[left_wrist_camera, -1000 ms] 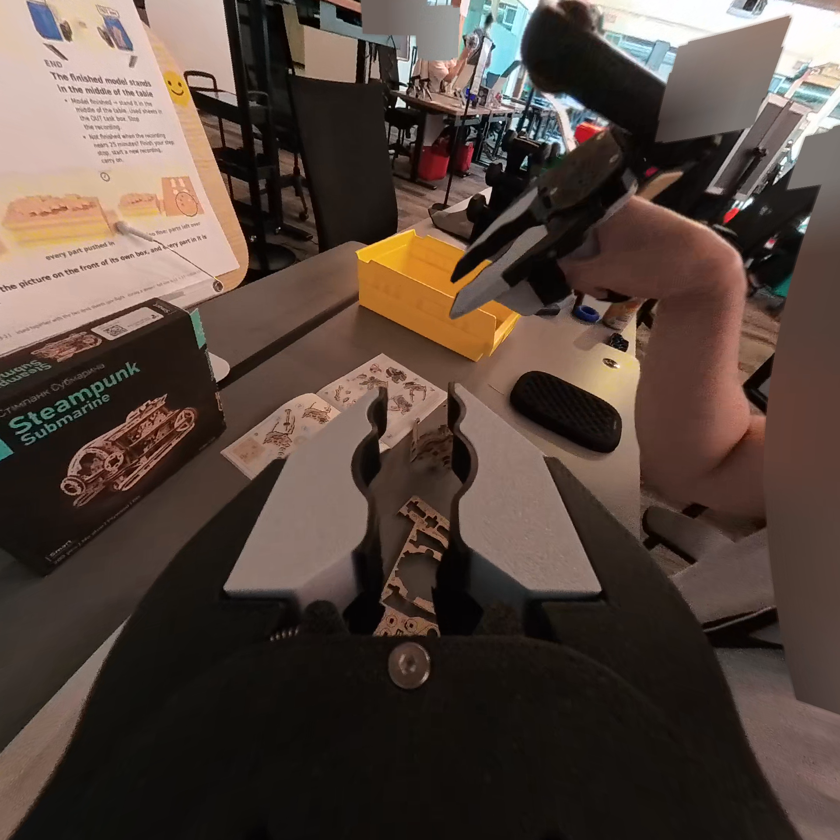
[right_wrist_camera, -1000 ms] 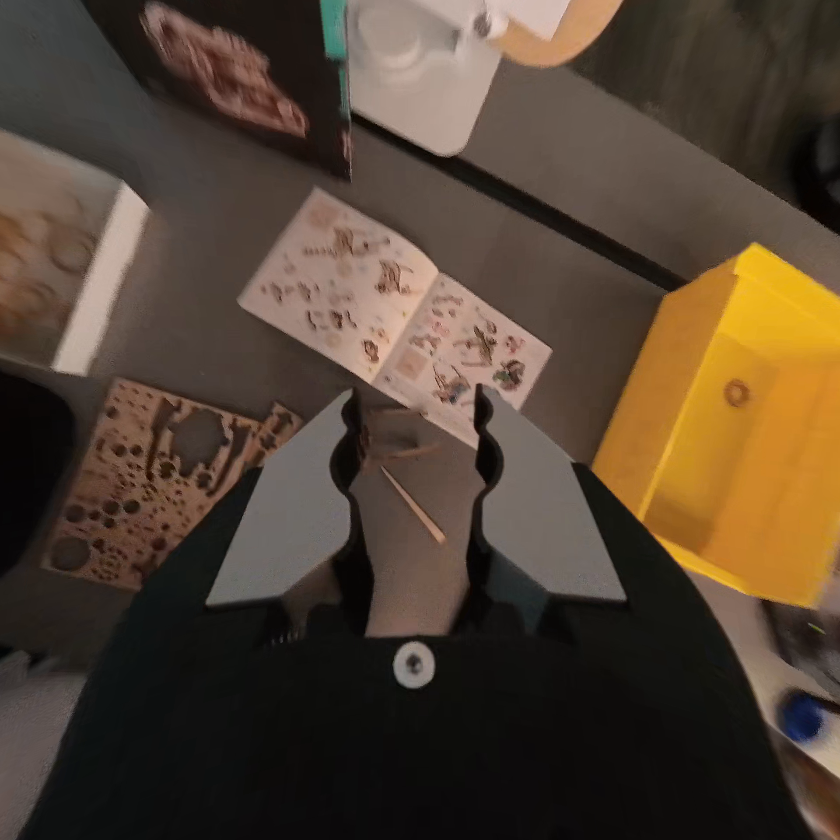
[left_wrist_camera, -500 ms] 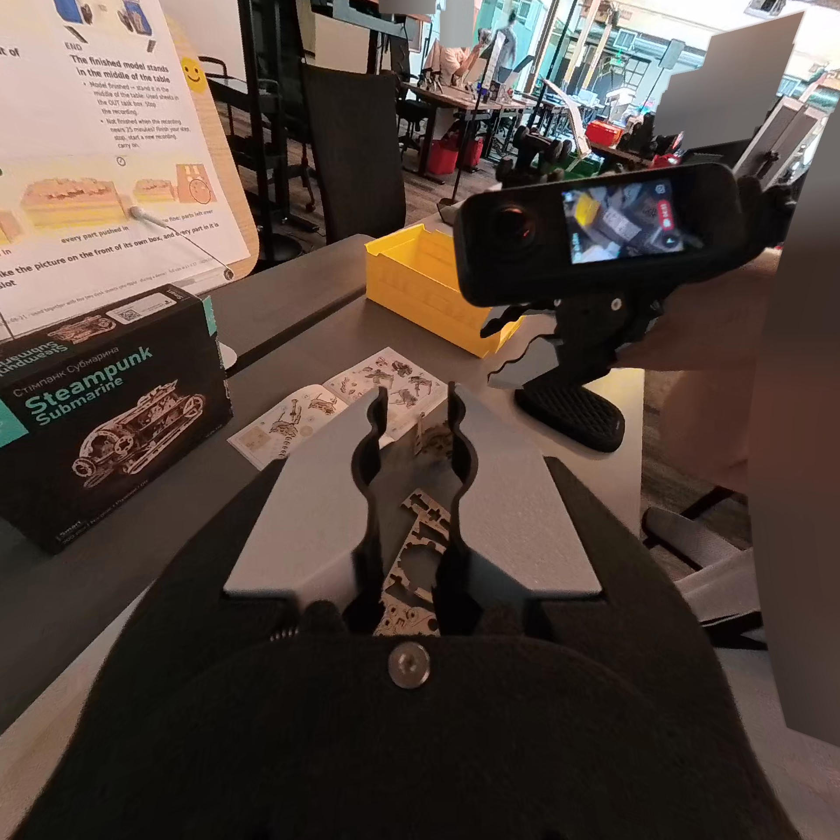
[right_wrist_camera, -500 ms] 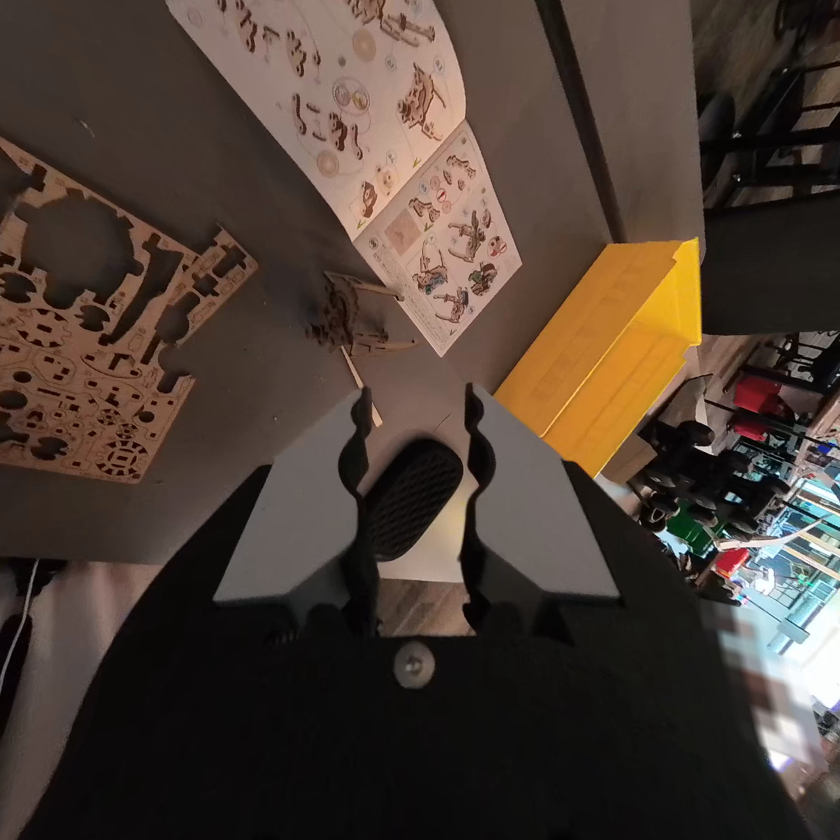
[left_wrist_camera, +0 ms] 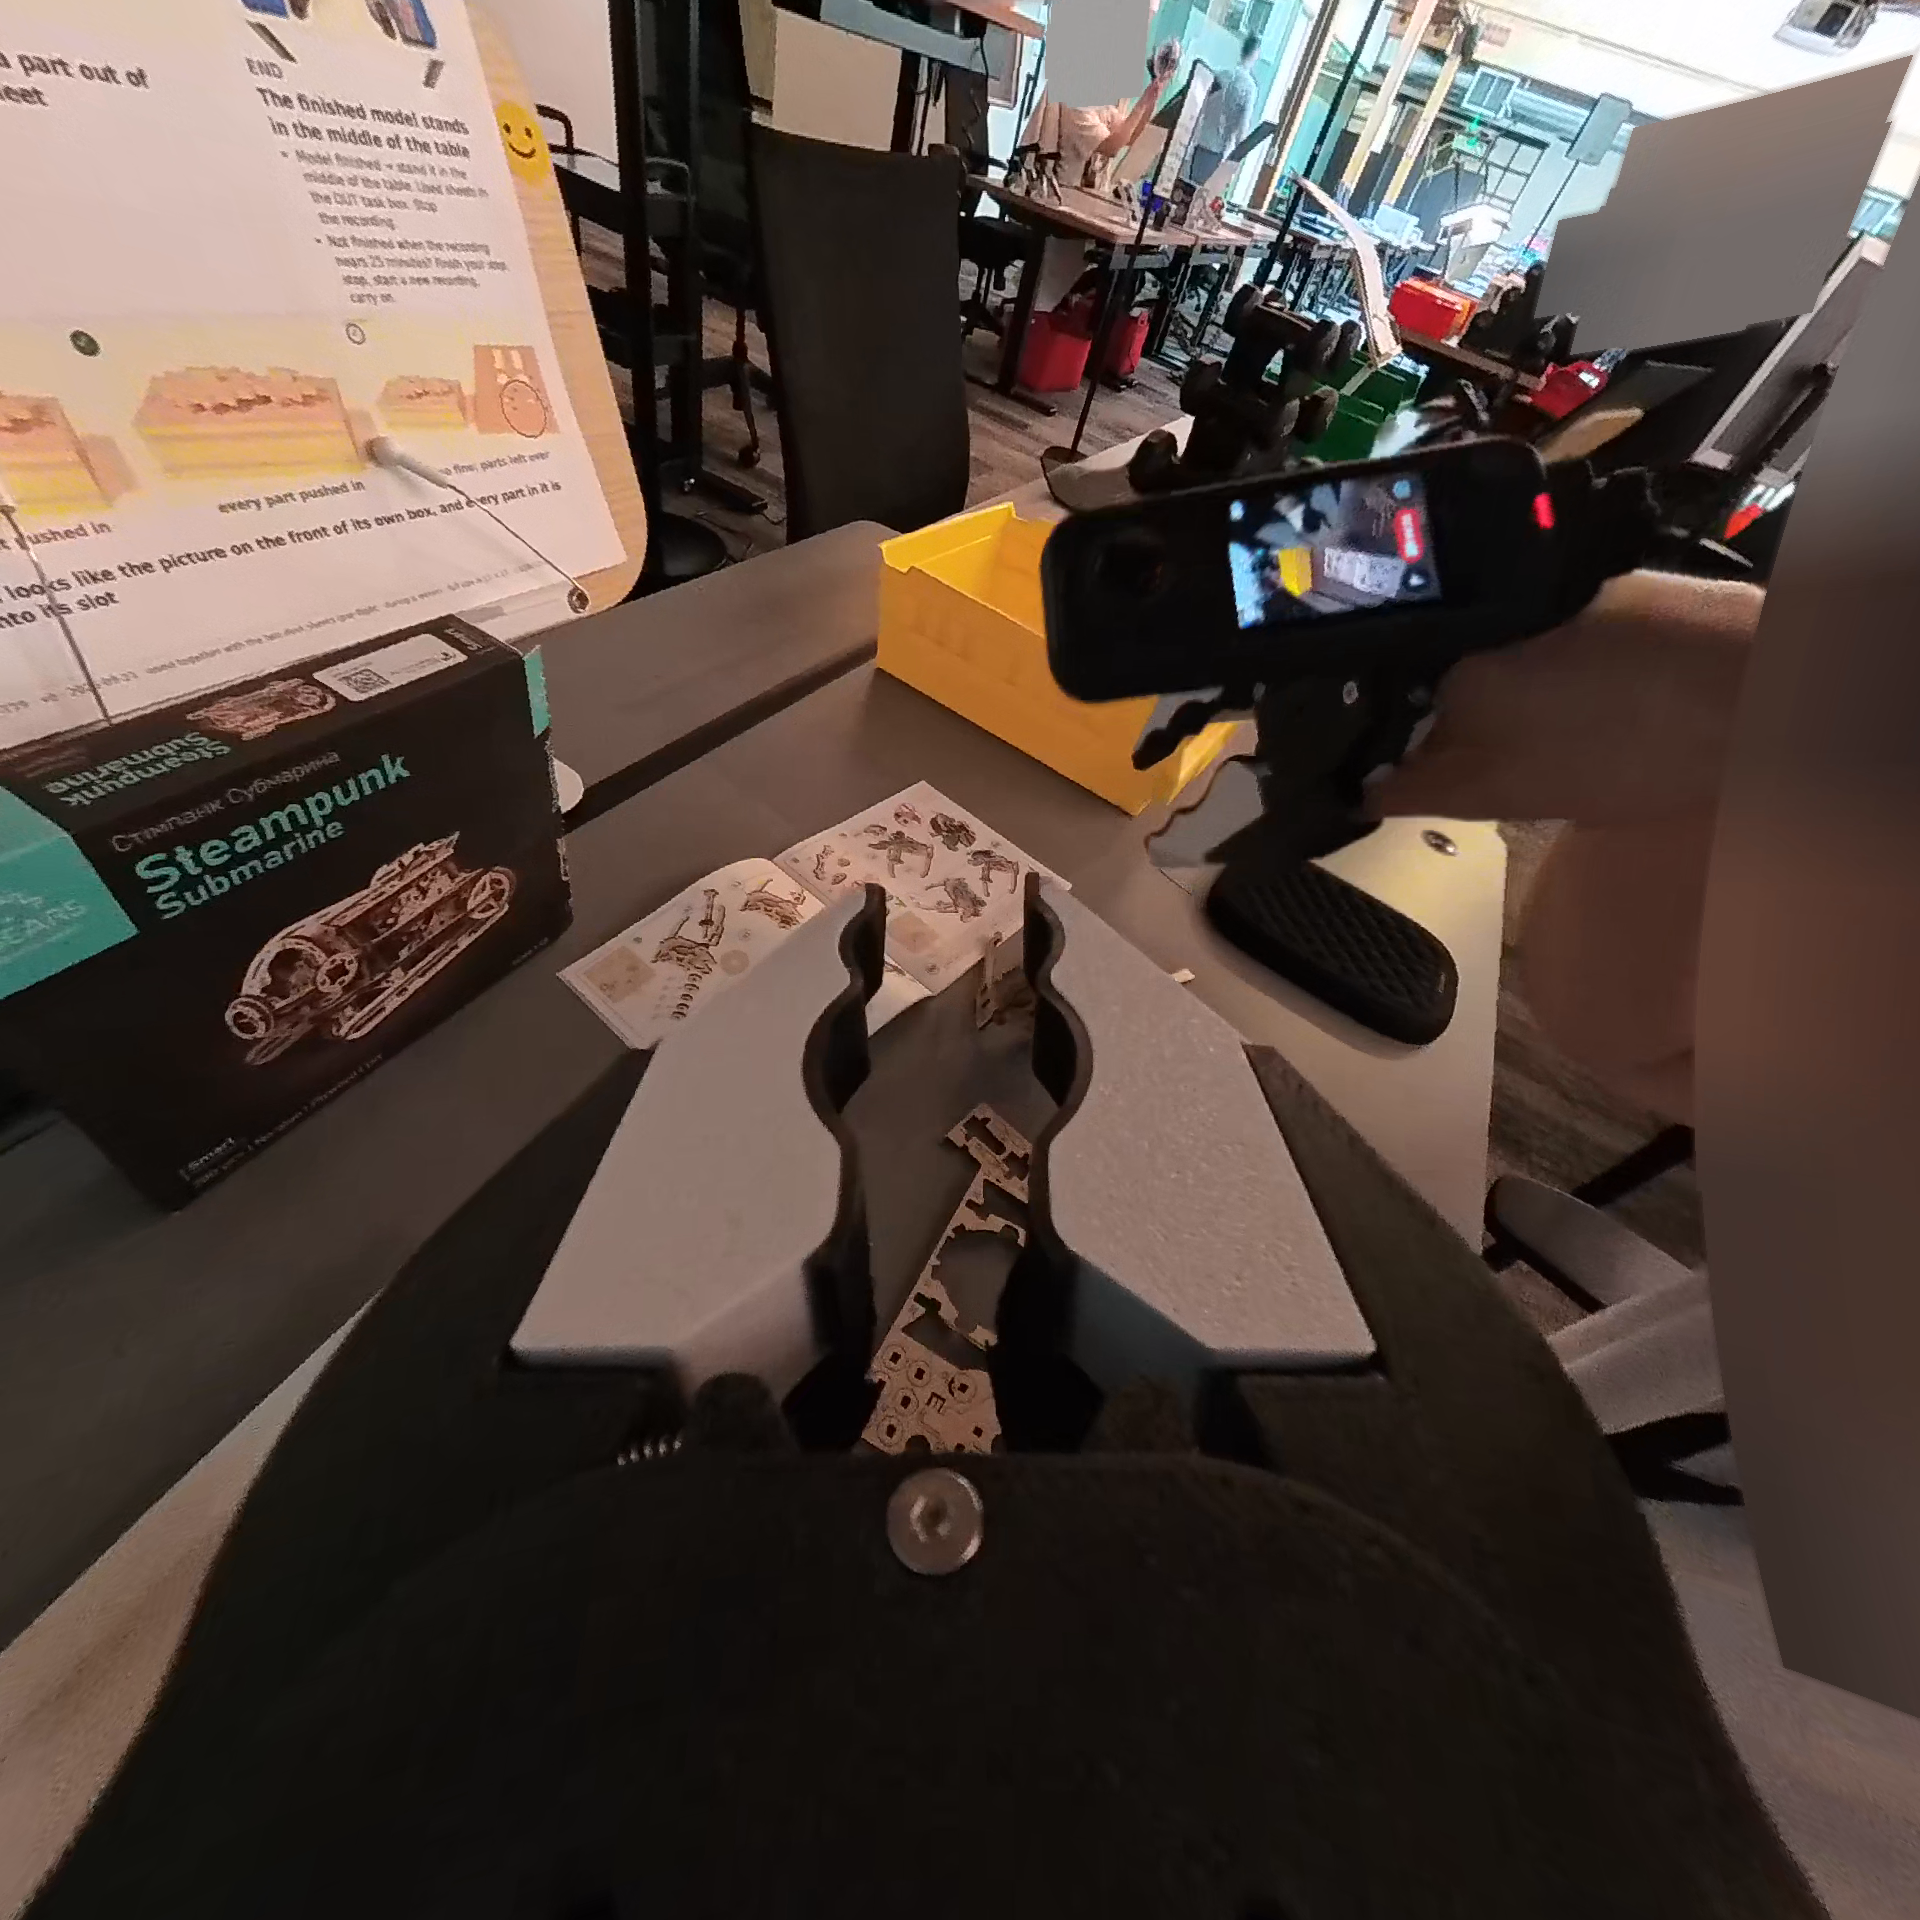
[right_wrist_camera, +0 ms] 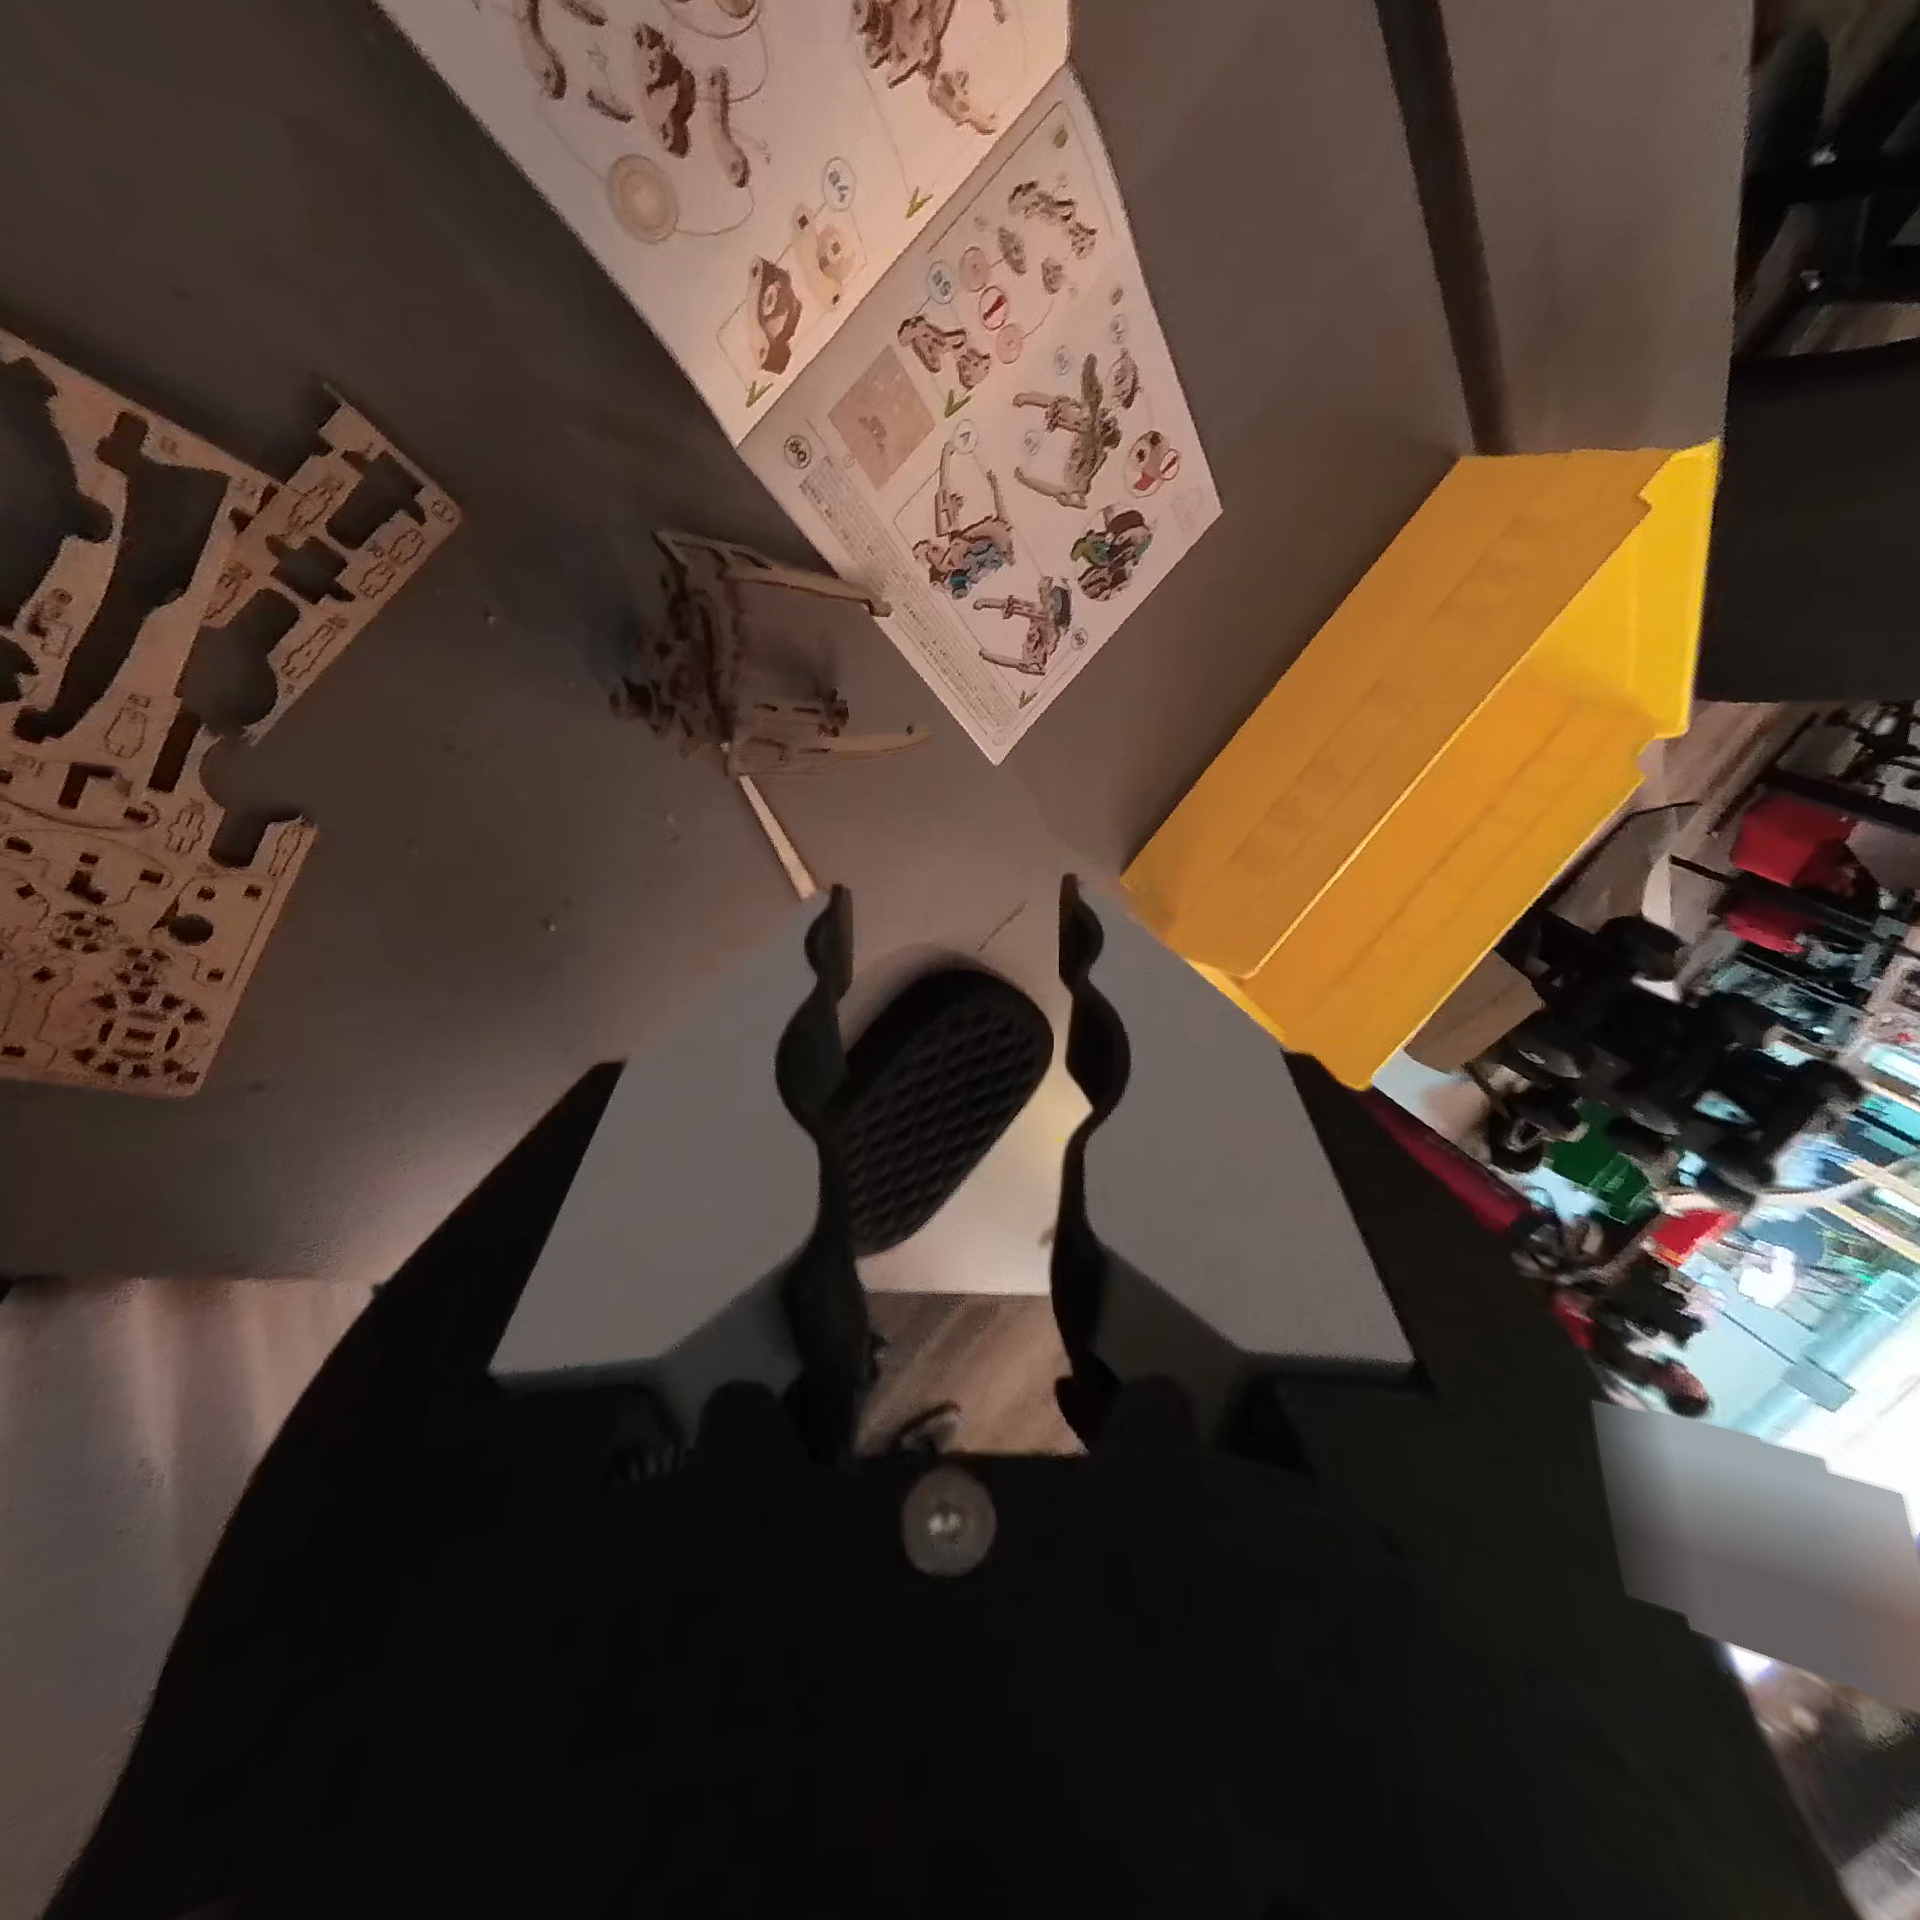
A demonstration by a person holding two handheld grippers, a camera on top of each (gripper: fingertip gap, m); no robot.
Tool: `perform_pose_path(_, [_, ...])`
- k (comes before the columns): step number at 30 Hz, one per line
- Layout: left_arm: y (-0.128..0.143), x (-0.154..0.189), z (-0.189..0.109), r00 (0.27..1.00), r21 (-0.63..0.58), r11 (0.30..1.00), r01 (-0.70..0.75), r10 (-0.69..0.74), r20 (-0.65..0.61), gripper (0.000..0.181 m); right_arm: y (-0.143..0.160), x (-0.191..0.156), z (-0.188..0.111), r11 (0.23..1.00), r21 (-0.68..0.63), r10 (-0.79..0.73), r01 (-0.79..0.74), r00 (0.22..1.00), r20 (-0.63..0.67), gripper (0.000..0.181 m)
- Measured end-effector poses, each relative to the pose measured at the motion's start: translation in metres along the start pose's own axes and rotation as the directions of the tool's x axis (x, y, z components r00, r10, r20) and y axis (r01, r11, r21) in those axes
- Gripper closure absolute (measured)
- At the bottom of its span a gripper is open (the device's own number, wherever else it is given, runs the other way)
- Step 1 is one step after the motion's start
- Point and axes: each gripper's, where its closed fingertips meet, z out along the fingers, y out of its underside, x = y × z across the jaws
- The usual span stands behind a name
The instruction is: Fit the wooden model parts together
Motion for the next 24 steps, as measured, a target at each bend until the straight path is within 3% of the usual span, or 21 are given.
perform_pose_path(1, [0.000, 0.000, -0.001, 1.000, 0.002, 1.000, -0.001, 0.001, 0.002, 0.156, 0.001, 0.005, 0.005, 0.999, 0.024, 0.029, -0.030, 0.999, 0.023, 0.142])
perform_pose_path(5, [-0.004, 0.003, -0.005, 1.000, 0.020, 1.000, -0.004, 0.004, 0.004, 0.155, 0.000, 0.031, 0.026, 0.958, 0.219, 0.153, -0.186, 0.975, 0.161, 0.145])
perform_pose_path(8, [-0.010, 0.014, -0.009, 1.000, 0.046, 0.999, -0.029, 0.029, 0.000, 0.153, -0.010, 0.060, 0.028, 0.846, 0.436, 0.214, -0.307, 0.944, 0.251, 0.150])
perform_pose_path(11, [-0.012, 0.022, -0.010, 0.998, 0.050, 0.996, -0.070, 0.070, 0.009, 0.151, -0.026, 0.086, 0.010, 0.651, 0.663, 0.198, -0.369, 0.926, 0.322, 0.152])
perform_pose_path(15, [-0.015, 0.022, -0.011, 0.996, 0.067, 0.994, -0.084, 0.082, 0.040, 0.147, -0.037, 0.124, -0.026, 0.319, 0.907, 0.185, -0.274, 0.957, 0.224, 0.128])
perform_pose_path(19, [-0.022, 0.015, -0.008, 0.994, 0.111, 0.990, -0.089, 0.080, 0.081, 0.144, -0.045, 0.119, -0.032, 0.106, 0.975, 0.130, -0.194, 0.975, 0.180, 0.120])
perform_pose_path(24, [-0.022, 0.006, 0.002, 0.996, 0.135, 0.989, -0.051, 0.041, 0.082, 0.145, -0.054, 0.111, -0.020, 0.071, 0.985, 0.112, -0.156, 0.983, 0.148, 0.120])
